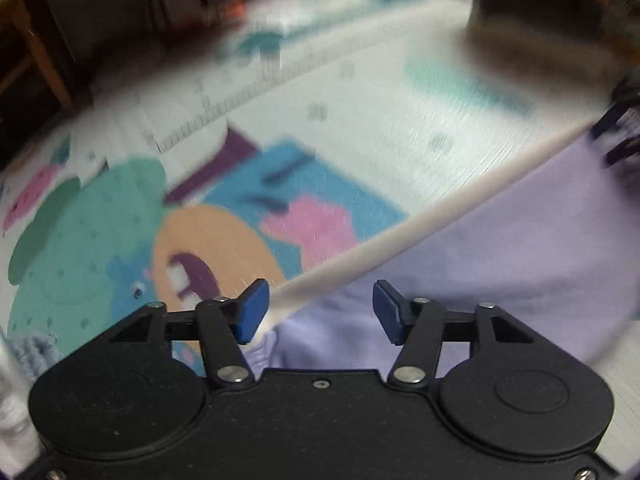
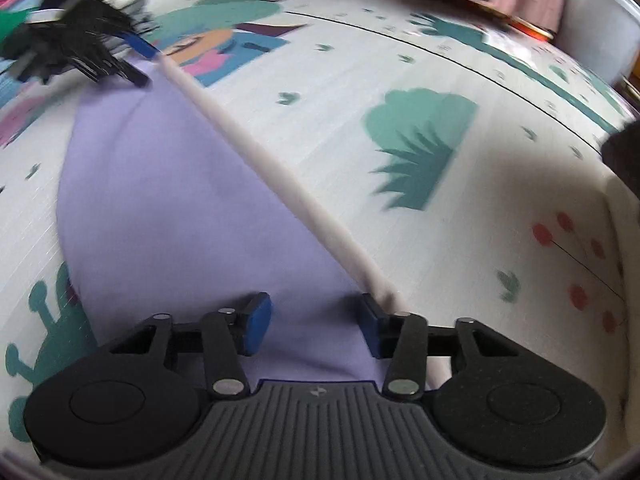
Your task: Fold clothes
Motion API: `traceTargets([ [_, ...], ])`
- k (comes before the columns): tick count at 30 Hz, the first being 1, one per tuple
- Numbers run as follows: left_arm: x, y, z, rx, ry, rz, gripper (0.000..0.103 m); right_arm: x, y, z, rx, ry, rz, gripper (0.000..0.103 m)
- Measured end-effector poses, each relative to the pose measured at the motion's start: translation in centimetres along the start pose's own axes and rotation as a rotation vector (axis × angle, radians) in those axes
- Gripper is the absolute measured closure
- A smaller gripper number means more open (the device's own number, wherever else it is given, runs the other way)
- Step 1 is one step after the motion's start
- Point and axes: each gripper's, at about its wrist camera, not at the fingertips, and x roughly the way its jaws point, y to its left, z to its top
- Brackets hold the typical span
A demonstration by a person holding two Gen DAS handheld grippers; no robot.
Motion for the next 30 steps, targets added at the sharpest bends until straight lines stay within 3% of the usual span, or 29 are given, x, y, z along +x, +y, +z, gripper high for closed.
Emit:
traceTargets([
  [1,-1.1,-0.1,-0.8,0.017,0.001,0.009,0.073,-0.7,0.1,-0.2,0.009,-0.028,0.007,0.059],
  [4,-3.1,-1.2,-3.2,0.08,0.009,0.015,0.084,-1.2,0.6,-1.4,-0.002,-0.043,0.009,0.058],
  [8,1.2,-1.3,-5.9,-0.034,0.136,0.051,0.084,-0.7,-0.7,-2.4,0.076,-0.031,0.009,0.054],
  [11,0.4,1.2,-5.4,-0.249,0.134,0.0,0.084,-1.1,-1.0,-1.8,0.111,-0.026,-0.025,0.059],
  [14,-1.1,0.8,-4.3,-0.193,0.003,0.018,0.084,-2.0,-0.1,-2.0,0.09,-0.055,-0.023,0.054],
  [17,0.8,0.0,-3.5,-0.132,-0.003,0.063,0.084,-0.9,0.1,-2.8,0.092,-0.03,-0.035,0.05],
  [18,2.5,0.3,-3.8,-0.147,0.054,0.098,0.084,-0.8,0.0,-2.8,0.099,-0.031,-0.034,0.049],
  [21,2.3,1.9,-3.2,-0.27,0.077,0.07,0.084,-0.7,-0.3,-2.5,0.115,-0.022,-0.029,0.049],
  [24,1.5,1.8,-1.6,-0.258,-0.017,0.072,0.083,-0.6,-0.4,-2.5,0.115,-0.018,-0.032,0.048],
  [25,1.9,2.0,-1.5,-0.266,-0.014,0.08,0.08,-0.5,-0.3,-2.5,0.114,-0.022,-0.031,0.047],
  [26,3.1,2.3,-1.7,-0.292,0.051,0.092,0.08,-0.4,-0.4,-2.5,0.118,-0.022,-0.029,0.046],
  [28,4.0,3.6,-2.1,-0.39,0.073,0.051,0.078,-0.3,-0.4,-2.3,0.125,-0.017,-0.025,0.044],
  [30,2.0,4.3,-2.3,-0.46,0.008,0.036,0.077,-0.3,-0.4,-2.1,0.12,-0.008,-0.022,0.044],
])
